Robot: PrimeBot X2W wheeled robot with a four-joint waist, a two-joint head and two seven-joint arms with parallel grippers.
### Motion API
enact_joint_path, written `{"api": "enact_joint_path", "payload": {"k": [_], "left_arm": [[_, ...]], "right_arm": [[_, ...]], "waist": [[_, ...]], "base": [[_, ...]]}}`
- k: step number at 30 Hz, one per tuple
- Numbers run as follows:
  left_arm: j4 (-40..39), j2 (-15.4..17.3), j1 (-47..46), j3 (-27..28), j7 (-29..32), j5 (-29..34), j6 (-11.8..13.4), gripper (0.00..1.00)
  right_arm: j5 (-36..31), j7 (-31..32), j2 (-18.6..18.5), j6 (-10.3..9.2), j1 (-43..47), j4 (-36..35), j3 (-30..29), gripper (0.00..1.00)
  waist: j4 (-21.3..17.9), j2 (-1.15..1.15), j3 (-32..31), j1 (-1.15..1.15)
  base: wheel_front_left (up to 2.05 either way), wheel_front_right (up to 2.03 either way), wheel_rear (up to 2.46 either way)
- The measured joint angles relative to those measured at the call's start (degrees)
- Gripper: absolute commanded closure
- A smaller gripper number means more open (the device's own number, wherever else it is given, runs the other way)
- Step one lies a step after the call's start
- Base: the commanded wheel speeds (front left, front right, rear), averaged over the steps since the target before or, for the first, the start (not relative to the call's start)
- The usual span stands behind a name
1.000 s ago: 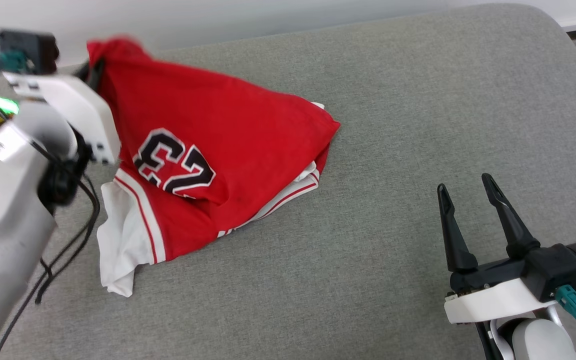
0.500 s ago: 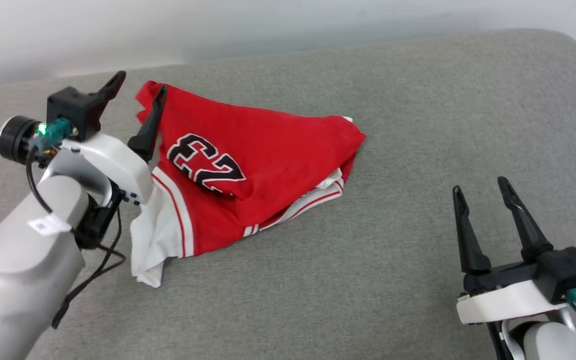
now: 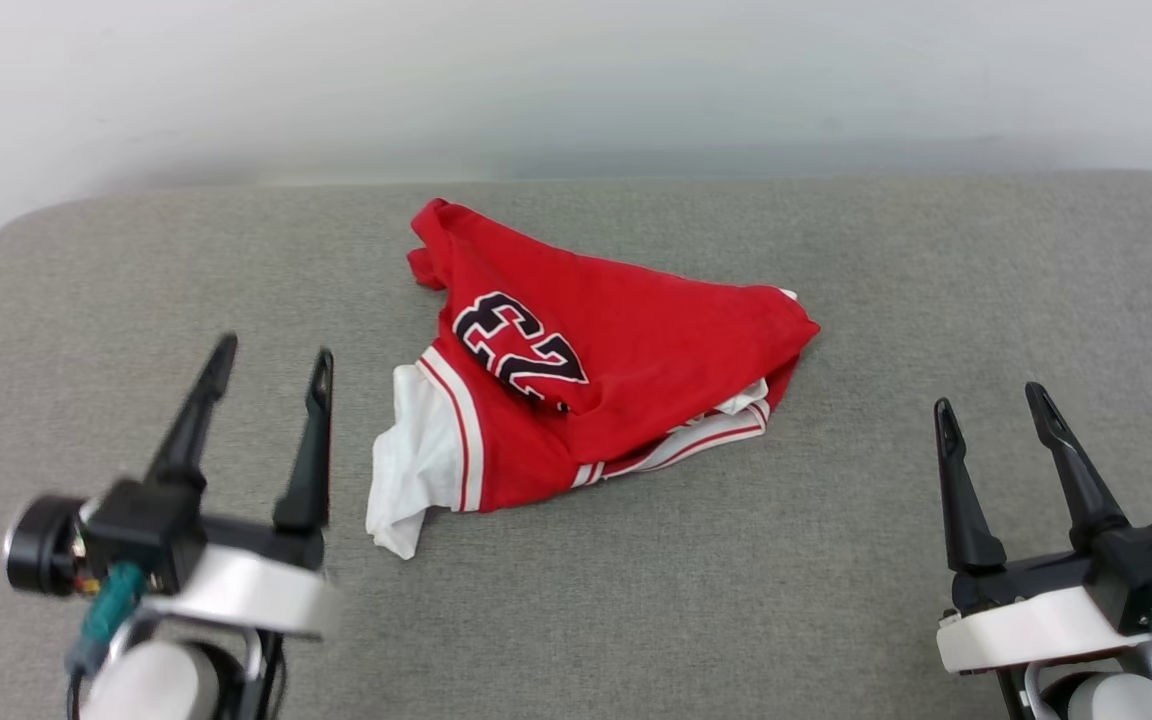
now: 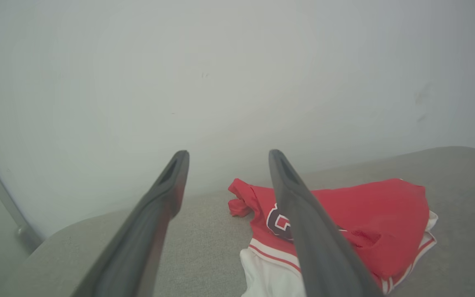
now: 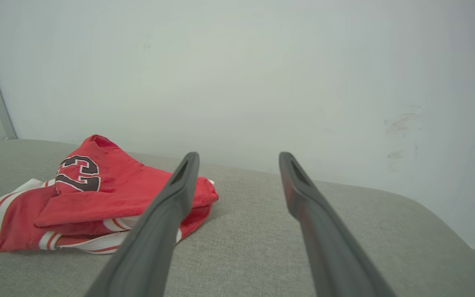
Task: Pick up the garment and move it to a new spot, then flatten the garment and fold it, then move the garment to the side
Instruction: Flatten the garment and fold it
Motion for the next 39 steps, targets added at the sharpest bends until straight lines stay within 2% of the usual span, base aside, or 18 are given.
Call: {"api": "enact_joint_path", "payload": {"k": [7,9,13,17,21,26,30,35,39], "left_arm": [[-5.9,-7.8,11.1,5.4,0.0,6.2,-1.2,0.00],[-5.9,-10.1,12.9,6.0,0.0,6.5,-2.7,0.00],[-5.0,-11.9,13.5,7.2,0.0,9.6,-5.5,0.00],[-4.6,-14.0,13.3,9.0,0.0,10.8,-8.1,0.00],[-4.2,-15.9,13.1,10.6,0.0,12.2,-10.2,0.00],[-3.5,-18.3,12.2,12.3,0.0,13.7,-12.6,0.00],[-2.9,-20.1,11.6,13.2,0.0,14.8,-14.3,0.00],[-2.3,-21.9,11.1,14.5,0.0,16.0,-16.1,0.00],[-1.9,-23.0,10.8,15.4,0.0,16.5,-17.1,0.00]], "right_arm": [[0.0,0.0,0.0,0.00,0.7,0.0,0.1,0.00],[0.1,0.0,0.0,0.00,1.0,0.0,0.2,0.00],[-0.2,0.0,0.0,0.00,1.5,0.3,0.2,0.00],[-0.1,0.5,0.0,0.00,0.8,4.9,1.4,0.00],[1.2,11.6,-0.5,0.00,-4.5,9.0,5.5,0.00],[7.4,31.4,-5.2,0.01,-12.6,12.0,9.4,0.00],[13.1,44.1,-6.6,0.00,-18.3,14.2,10.3,0.00],[16.4,53.4,-7.5,0.00,-23.7,17.5,10.1,0.00],[15.6,55.4,-8.3,0.00,-27.0,20.4,9.4,0.00]], "waist": [[2.0,0.00,-1.3,0.00],[2.2,0.00,-1.2,0.00],[2.9,0.00,-0.6,0.00],[3.9,0.00,0.3,0.00],[4.8,0.00,1.7,0.00],[6.2,0.00,3.4,0.00],[7.8,0.00,4.6,0.00],[10.1,0.00,5.9,0.00],[12.1,0.00,7.0,0.00]], "base": [[0.00,0.00,0.00],[0.00,0.00,0.00],[0.00,0.00,0.00],[0.00,0.00,0.00],[0.00,0.00,0.00],[0.00,0.00,0.00],[0.00,0.00,0.00],[0.00,0.00,0.00],[0.00,0.00,0.00]]}}
